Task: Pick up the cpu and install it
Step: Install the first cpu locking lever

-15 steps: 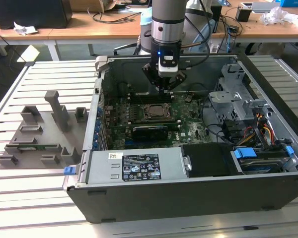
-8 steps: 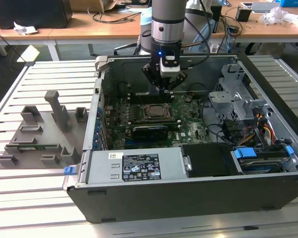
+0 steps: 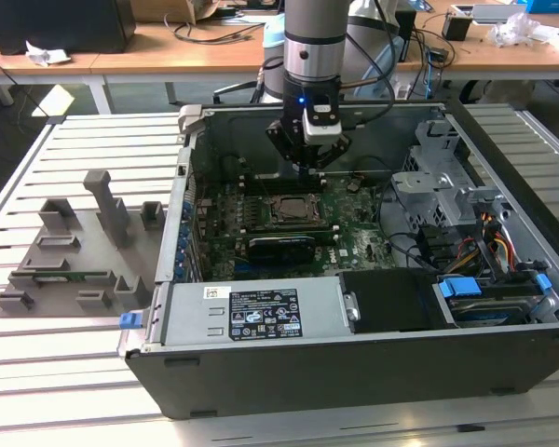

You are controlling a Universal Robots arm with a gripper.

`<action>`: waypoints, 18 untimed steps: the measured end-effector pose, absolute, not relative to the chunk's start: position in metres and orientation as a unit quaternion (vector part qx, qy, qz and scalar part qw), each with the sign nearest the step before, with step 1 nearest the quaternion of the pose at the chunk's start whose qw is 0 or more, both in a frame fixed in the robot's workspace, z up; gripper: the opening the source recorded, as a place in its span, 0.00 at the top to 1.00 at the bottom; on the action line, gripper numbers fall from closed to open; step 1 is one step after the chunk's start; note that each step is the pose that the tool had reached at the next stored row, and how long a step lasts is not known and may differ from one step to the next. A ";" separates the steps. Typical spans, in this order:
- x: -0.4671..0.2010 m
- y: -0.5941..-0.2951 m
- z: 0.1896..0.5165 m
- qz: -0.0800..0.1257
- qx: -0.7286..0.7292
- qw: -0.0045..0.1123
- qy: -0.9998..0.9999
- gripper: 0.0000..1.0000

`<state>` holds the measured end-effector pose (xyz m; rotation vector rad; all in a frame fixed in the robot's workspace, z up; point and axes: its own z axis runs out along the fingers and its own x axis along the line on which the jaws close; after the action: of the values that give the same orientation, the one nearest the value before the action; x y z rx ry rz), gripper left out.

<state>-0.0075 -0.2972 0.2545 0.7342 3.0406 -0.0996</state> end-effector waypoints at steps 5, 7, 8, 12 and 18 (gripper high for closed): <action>-0.008 -0.297 0.255 -0.032 0.220 0.006 0.975 0.89; -0.008 -0.297 0.255 -0.032 0.215 0.007 0.976 0.89; -0.008 -0.297 0.255 -0.032 0.210 0.007 0.977 0.89; -0.008 -0.297 0.255 -0.032 0.199 0.007 0.979 0.89; -0.008 -0.297 0.255 -0.031 0.184 0.008 0.982 0.89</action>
<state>-0.0075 -0.2972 0.2545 0.5748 3.0714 -0.0983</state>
